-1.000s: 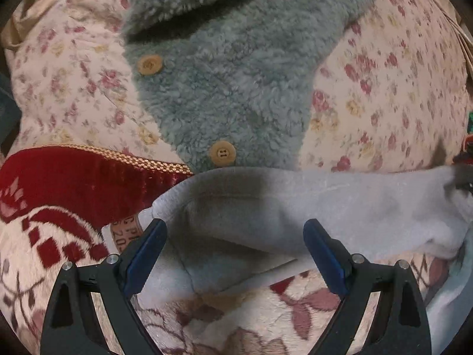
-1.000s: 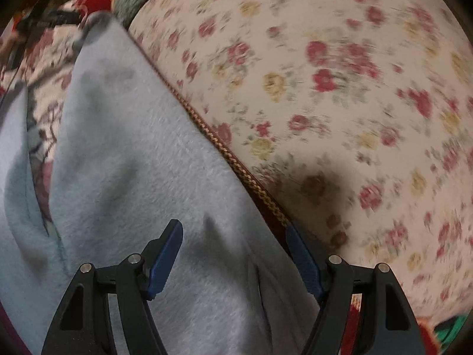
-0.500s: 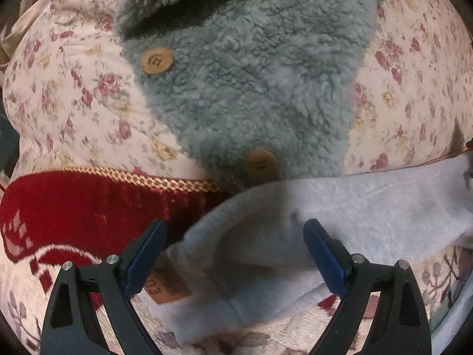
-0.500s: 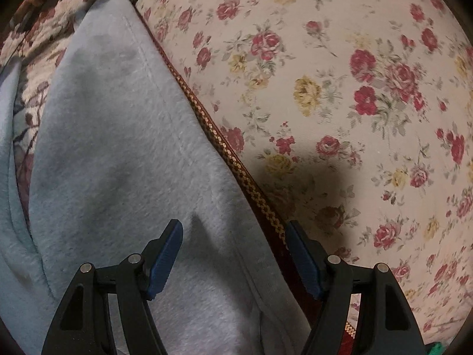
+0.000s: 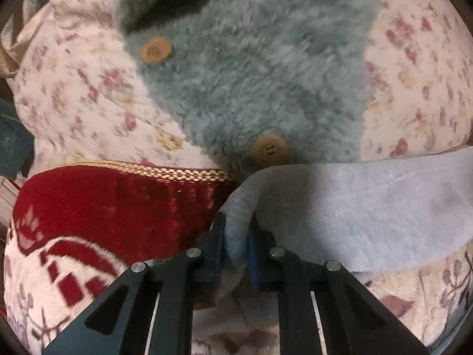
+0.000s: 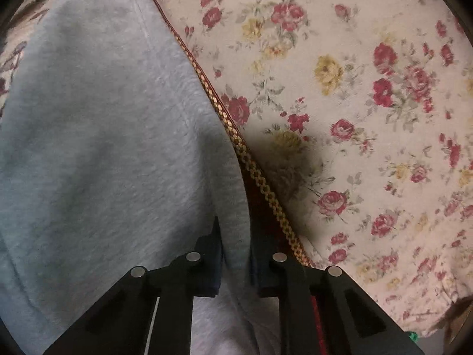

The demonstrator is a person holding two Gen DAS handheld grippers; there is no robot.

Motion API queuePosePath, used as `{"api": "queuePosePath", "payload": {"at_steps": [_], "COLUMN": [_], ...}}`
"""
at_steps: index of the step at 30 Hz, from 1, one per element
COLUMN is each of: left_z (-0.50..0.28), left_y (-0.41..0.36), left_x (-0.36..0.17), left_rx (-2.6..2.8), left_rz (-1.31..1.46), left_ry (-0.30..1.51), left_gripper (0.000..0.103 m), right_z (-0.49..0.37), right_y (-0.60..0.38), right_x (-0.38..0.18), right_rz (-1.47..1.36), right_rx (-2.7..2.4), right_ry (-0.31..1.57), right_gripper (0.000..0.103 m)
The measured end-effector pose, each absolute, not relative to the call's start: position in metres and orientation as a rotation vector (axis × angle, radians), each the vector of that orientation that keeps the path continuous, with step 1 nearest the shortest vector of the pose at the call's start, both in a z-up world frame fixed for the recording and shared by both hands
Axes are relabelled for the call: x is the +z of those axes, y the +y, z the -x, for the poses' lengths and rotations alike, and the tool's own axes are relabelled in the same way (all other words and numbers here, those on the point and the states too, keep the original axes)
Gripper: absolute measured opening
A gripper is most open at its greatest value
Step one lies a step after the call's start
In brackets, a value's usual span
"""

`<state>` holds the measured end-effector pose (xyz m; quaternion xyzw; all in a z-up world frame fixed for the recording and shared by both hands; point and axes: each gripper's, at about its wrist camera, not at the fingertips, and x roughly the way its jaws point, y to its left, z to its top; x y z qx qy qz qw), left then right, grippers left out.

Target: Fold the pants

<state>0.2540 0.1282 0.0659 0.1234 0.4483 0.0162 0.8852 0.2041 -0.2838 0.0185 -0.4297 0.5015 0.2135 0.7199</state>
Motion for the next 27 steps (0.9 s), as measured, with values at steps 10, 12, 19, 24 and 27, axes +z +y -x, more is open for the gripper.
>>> {"api": "queuePosePath", "payload": {"at_steps": [10, 12, 19, 24, 27], "left_z": [-0.187, -0.171, -0.123, -0.076, -0.035], "left_y": [0.115, 0.11, 0.102, 0.1, 0.108], "left_x": [0.14, 0.155, 0.194, 0.203, 0.205], "left_rx": [0.042, 0.044, 0.026, 0.017, 0.012], "left_rz": [-0.21, -0.202, -0.183, -0.169, -0.137], "left_ry": [0.806, 0.781, 0.706, 0.674, 0.649], "left_gripper": [0.013, 0.013, 0.013, 0.013, 0.013], "right_z": [-0.151, -0.138, -0.114, -0.059, -0.026], "right_y": [-0.291, -0.298, -0.343, -0.35, -0.351], "right_x": [0.097, 0.12, 0.172, 0.192, 0.194], "right_rz": [0.916, 0.912, 0.878, 0.861, 0.861], "right_rx": [0.353, 0.311, 0.259, 0.28, 0.316], "right_ry": [0.963, 0.93, 0.86, 0.828, 0.823], "right_gripper": [0.013, 0.013, 0.013, 0.013, 0.013]}}
